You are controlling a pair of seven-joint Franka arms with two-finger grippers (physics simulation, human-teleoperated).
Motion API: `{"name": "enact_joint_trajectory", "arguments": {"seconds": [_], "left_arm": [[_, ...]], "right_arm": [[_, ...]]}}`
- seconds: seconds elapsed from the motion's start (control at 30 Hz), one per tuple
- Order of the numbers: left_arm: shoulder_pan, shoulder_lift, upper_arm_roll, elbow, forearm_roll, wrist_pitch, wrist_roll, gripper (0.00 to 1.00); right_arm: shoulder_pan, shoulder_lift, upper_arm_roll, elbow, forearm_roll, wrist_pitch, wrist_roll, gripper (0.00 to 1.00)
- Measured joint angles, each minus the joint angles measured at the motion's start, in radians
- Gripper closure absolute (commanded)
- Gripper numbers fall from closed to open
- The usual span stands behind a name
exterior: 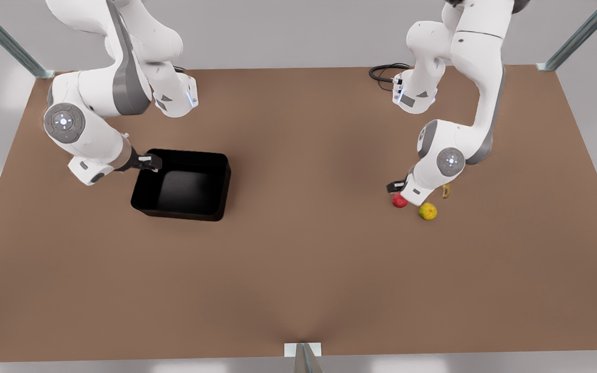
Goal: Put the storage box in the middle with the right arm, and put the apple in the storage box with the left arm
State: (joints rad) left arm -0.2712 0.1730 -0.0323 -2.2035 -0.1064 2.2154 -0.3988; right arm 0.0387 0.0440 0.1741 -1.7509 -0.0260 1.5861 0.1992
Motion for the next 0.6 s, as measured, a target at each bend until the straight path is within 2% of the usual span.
{"name": "enact_joint_trajectory", "arguments": {"seconds": [0.07, 0.13, 0.23, 0.33, 0.43, 0.6], "left_arm": [[0.016, 0.049, -0.011, -0.009, -0.018, 0.025, 0.001, 0.00], [0.039, 0.071, -0.009, -0.009, -0.029, 0.038, 0.007, 0.00], [0.038, 0.057, -0.006, -0.065, -0.034, 0.118, 0.017, 0.00], [0.074, 0.095, -0.006, -0.059, -0.035, 0.124, 0.018, 0.00], [0.083, 0.139, -0.006, -0.043, -0.035, 0.139, 0.018, 0.00], [0.081, 0.172, -0.006, -0.038, -0.038, 0.170, 0.017, 0.00]], "right_arm": [[0.001, -0.029, -0.001, -0.157, 0.000, 0.175, 0.002, 0.00], [-0.024, -0.047, 0.004, -0.260, -0.003, 0.267, -0.013, 0.00], [-0.059, -0.061, 0.001, -0.309, -0.008, 0.273, -0.017, 0.00], [-0.117, 0.012, -0.001, -0.326, -0.012, 0.340, -0.017, 0.00], [-0.300, 0.091, -0.001, -0.347, -0.014, 0.428, -0.017, 0.00], [-0.286, 0.114, -0.001, -0.401, -0.014, 0.464, 0.002, 0.00]]}}
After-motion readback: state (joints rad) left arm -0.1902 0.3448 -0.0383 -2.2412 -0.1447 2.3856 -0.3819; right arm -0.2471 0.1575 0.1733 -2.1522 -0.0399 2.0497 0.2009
